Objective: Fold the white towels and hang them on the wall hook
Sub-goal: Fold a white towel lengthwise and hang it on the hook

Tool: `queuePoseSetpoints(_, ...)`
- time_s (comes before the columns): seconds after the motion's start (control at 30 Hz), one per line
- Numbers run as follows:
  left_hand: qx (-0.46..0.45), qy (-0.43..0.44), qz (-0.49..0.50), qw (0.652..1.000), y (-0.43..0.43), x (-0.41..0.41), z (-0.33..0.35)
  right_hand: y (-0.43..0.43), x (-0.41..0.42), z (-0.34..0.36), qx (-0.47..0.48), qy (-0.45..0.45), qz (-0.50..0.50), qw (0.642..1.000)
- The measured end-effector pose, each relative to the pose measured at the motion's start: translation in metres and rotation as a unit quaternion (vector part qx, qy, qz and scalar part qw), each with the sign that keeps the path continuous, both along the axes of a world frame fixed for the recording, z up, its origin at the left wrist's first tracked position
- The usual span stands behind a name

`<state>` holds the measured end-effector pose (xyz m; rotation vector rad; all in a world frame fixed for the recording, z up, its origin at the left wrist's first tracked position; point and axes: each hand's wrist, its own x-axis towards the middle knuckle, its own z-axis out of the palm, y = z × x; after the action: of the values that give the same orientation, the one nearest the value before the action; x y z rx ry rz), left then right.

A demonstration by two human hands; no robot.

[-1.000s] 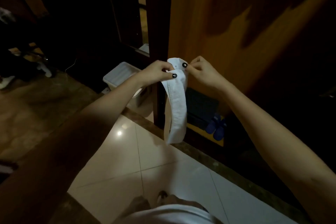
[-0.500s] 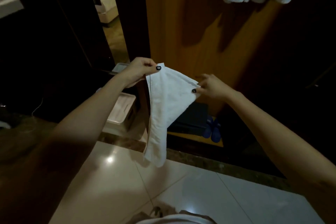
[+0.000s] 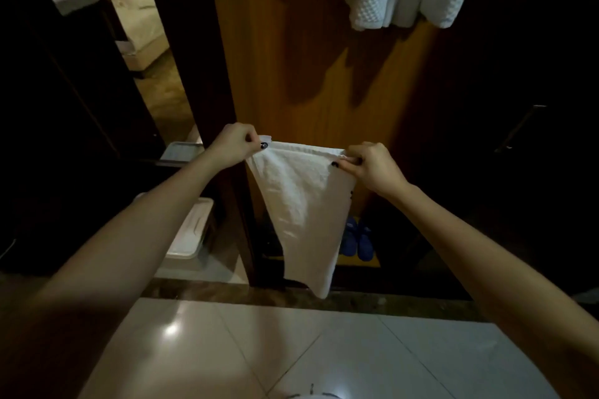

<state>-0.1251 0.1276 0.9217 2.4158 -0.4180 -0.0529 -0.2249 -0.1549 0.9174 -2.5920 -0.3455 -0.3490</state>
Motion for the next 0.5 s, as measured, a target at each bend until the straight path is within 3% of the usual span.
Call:
queuePoseSetpoints(0.3, 0.027, -0.042, -0.046, 0.998, -0.038, -0.010, -0.004, -0.039, -0.015, 0.022, 0.040, 0.076, -0.029, 0.996)
queuePoseSetpoints(0.5, -0.058, -0.003, -0.096, 0.994, -0.067, -0.016, 0.001, -0.062, -0.032, 0.025, -0.001, 0.102, -0.066, 0.993)
